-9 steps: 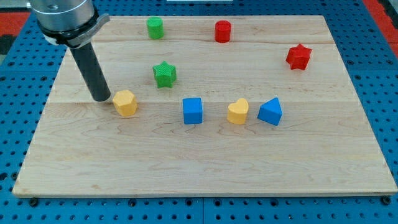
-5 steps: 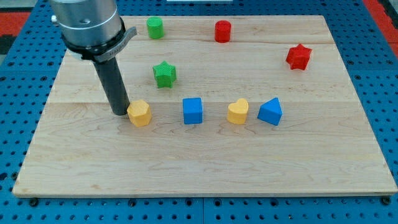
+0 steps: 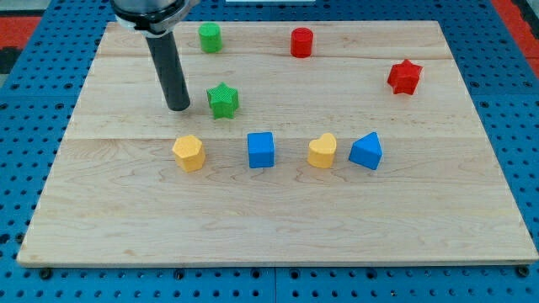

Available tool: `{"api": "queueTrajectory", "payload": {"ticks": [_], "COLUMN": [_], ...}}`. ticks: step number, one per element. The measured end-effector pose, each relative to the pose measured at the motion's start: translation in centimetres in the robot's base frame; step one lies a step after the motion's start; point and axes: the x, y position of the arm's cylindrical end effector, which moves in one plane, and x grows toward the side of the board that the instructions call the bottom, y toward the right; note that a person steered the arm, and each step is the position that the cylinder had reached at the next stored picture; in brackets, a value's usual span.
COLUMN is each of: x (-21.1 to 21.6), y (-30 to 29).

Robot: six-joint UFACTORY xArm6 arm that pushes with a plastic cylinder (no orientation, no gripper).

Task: Point at the red circle

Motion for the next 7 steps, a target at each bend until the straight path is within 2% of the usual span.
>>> {"api": "queueTrajectory", "payload": {"ticks": [3,4,6,7], "x": [-3.0,-6.8,-10.0,-11.0], "y": [2.3,3.6,13.2,14.9]}}
